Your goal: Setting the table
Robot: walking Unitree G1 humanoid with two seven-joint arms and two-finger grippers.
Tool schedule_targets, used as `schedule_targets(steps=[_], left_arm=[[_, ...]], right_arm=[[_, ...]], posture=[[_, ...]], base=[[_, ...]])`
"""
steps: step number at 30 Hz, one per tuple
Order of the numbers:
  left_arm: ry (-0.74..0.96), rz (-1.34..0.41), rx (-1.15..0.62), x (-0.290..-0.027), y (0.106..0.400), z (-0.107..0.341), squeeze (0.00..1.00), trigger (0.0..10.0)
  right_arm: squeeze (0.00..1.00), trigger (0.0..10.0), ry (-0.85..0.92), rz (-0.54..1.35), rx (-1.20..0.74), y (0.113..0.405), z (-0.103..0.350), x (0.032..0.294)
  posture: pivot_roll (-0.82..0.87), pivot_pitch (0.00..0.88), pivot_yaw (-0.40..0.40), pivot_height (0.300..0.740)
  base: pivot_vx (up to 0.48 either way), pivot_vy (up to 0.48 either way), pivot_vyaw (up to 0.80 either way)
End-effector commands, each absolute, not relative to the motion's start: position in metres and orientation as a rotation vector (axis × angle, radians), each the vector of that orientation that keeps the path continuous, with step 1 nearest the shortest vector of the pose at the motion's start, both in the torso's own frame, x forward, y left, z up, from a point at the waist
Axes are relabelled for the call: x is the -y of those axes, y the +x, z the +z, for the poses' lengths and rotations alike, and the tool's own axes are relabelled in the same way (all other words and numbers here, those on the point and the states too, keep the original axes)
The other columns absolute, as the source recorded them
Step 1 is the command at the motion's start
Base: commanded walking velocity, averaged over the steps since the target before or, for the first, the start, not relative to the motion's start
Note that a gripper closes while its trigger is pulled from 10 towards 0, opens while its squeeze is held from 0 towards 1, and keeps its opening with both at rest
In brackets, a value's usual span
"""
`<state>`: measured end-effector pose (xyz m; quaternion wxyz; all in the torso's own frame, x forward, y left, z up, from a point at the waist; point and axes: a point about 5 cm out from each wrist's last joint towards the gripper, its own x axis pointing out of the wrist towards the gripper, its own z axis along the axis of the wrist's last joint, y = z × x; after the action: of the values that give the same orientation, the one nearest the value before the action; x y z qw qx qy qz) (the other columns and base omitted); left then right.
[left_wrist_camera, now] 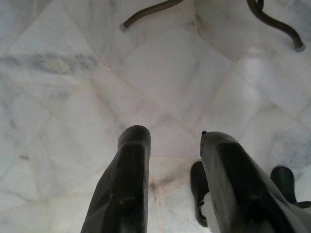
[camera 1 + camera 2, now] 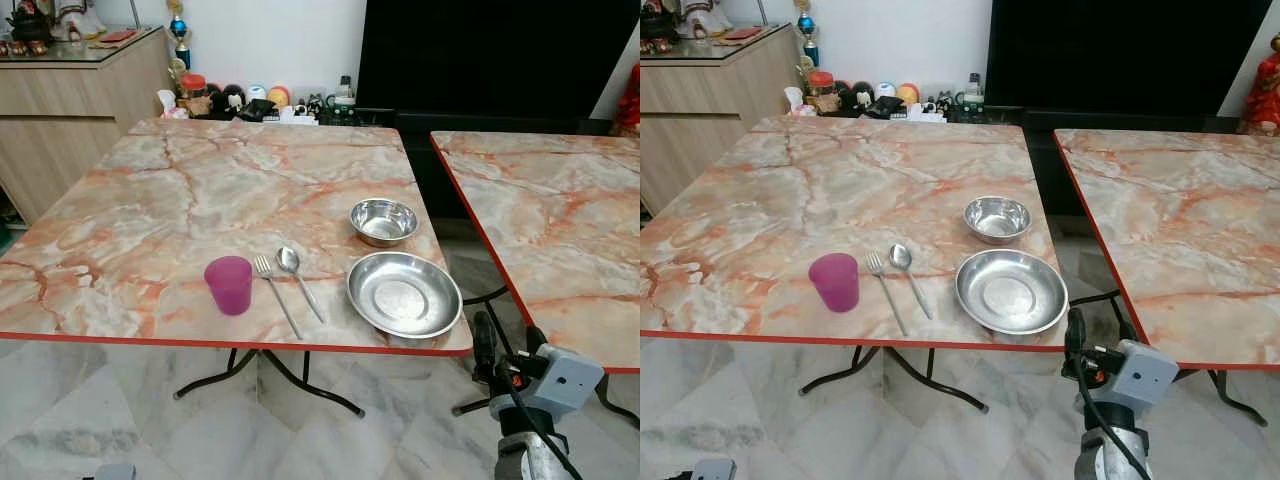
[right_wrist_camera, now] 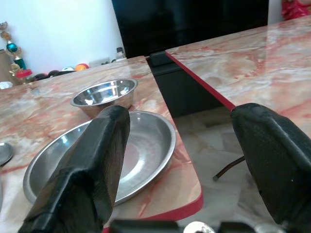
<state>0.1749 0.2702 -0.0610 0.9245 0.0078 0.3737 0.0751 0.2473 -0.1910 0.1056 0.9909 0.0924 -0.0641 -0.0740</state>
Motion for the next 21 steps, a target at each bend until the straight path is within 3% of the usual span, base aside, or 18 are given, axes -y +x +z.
schedule_targets(steps=[1,14,21], left_arm=[[-0.002,0.173,-0.763,-0.27,0.177,-0.06,0.0,10.0],[-0.028,0.171,-0.747,-0.259,0.185,-0.06,0.0,10.0],[-0.02,0.197,-0.76,-0.268,0.178,-0.061,0.0,10.0]], right_arm=[[0.0,10.0,0.179,-0.155,0.119,0.248,0.103,0.193],[0.0,10.0,0.208,-0.134,0.132,0.252,0.106,0.183],[0.0,10.0,0.212,-0.133,0.129,0.251,0.104,0.181]], posture=[[-0.06,0.0,-0.007,0.74],[-0.06,0.0,-0.004,0.74],[-0.05,0.0,-0.007,0.74]], base=[[0.0,0.0,0.0],[0.0,0.0,0.0],[0.072,0.0,0.0]])
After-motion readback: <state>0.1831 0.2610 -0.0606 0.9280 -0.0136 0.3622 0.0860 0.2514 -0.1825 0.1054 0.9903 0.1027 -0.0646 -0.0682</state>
